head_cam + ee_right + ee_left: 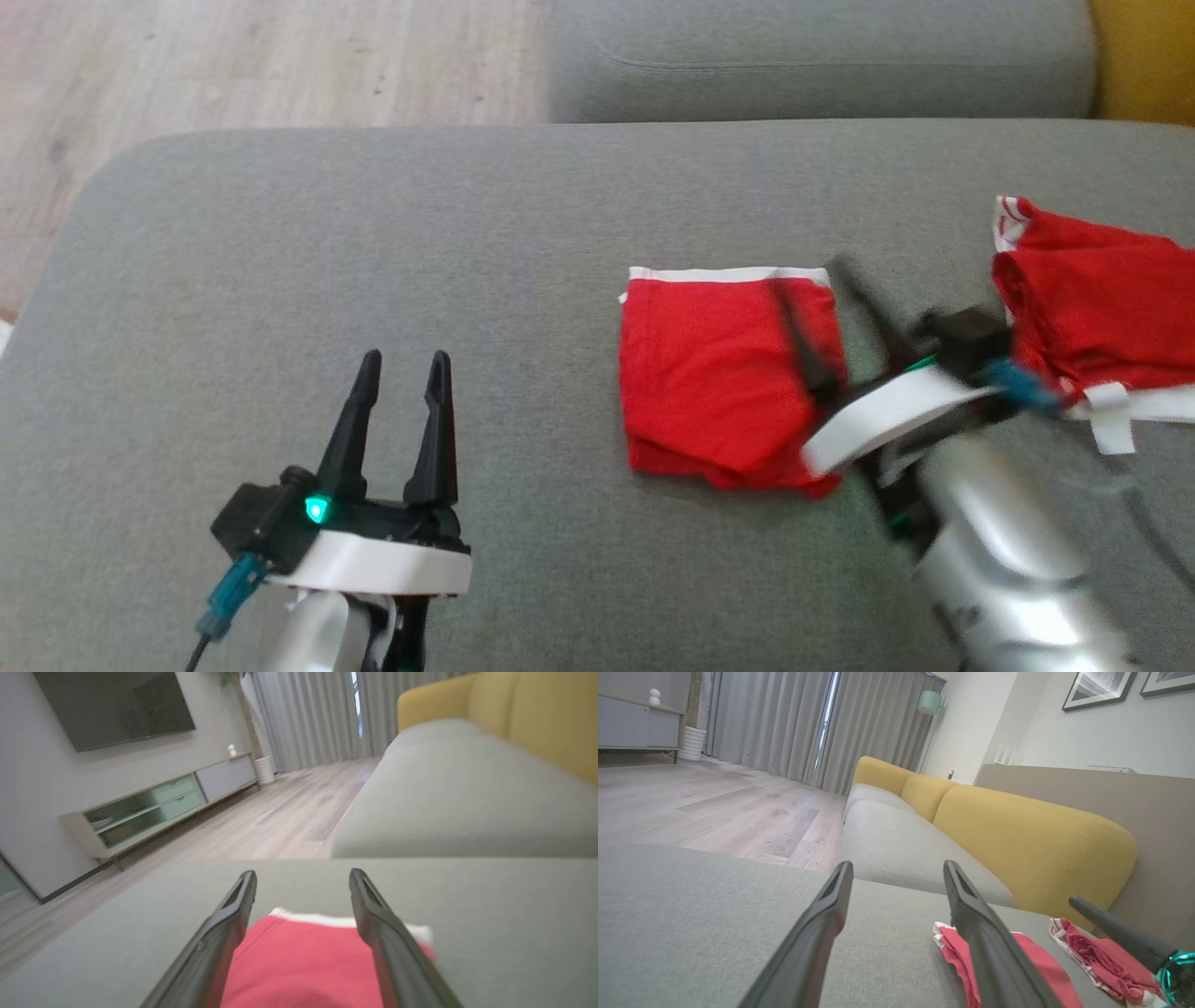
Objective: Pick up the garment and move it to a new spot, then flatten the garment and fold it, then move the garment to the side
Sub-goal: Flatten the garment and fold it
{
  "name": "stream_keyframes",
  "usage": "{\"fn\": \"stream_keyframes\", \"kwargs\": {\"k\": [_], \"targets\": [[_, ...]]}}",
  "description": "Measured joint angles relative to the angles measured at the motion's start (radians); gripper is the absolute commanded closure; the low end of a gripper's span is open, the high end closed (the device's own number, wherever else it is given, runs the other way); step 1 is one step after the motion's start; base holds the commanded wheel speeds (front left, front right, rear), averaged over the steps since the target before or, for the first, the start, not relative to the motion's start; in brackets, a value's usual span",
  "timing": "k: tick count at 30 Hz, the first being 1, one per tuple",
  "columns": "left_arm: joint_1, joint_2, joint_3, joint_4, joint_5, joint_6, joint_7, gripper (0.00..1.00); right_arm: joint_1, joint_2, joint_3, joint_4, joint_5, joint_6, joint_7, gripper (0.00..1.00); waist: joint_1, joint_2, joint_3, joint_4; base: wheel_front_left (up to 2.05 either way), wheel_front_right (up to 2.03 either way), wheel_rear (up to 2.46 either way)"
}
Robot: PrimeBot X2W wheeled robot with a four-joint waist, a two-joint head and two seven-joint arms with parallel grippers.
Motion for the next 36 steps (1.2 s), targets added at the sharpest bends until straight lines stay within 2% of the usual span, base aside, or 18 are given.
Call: {"fn": "stream_keyframes", "kwargs": {"k": [5, 9, 14, 24, 25, 26, 30, 36], "targets": [[0.000, 0.000, 0.020, -0.035, 0.000, 0.000, 0.000, 0.00, 0.071, 0.011, -0.293, -0.183, -0.212, 0.000, -0.008, 0.00, 0.0000, 0.0000, 0.005, -0.034, 0.00, 0.00, 0.00], [0.000, 0.000, 0.023, -0.046, 0.000, 0.000, 0.000, 0.00, 0.220, 0.045, -0.404, -0.279, -0.339, 0.000, -0.008, 0.00, 0.0000, 0.0000, 0.008, -0.055, 0.00, 0.00, 0.00], [0.001, 0.000, 0.024, -0.046, 0.002, 0.000, 0.000, 0.00, 0.325, 0.069, -0.463, -0.344, -0.389, 0.000, -0.008, 0.00, 0.0000, 0.0000, 0.008, -0.068, 0.00, 0.00, 0.00], [0.016, 0.000, 0.021, -0.045, 0.007, 0.000, 0.000, 0.00, 0.338, 0.075, -0.454, -0.374, -0.348, 0.000, -0.008, 0.00, 0.0000, 0.0000, 0.024, -0.068, 0.00, 0.00, 0.00], [0.016, 0.000, 0.020, -0.045, 0.007, 0.000, 0.000, 0.00, 0.338, 0.075, -0.450, -0.372, -0.348, 0.000, -0.008, 0.75, 0.0000, 0.0000, 0.028, -0.064, 0.00, 0.00, 0.00], [0.016, 0.000, 0.016, -0.046, 0.007, 0.000, 0.000, 0.00, 0.337, 0.075, -0.444, -0.367, -0.348, 0.000, -0.008, 1.00, 0.0000, 0.0000, 0.034, -0.061, 0.00, 0.00, 0.00], [0.001, 0.000, -0.014, -0.047, 0.007, 0.000, 0.000, 0.00, 0.291, 0.075, -0.406, -0.298, -0.374, 0.000, -0.007, 1.00, 0.0000, 0.0000, 0.071, -0.035, 0.00, 0.00, 0.00], [-0.045, 0.000, -0.036, -0.045, 0.007, 0.000, 0.000, 0.00, 0.128, 0.074, -0.330, -0.156, -0.387, 0.000, 0.007, 1.00, 0.0002, 0.0000, 0.124, 0.015, 0.00, 0.00, 0.00]]}}
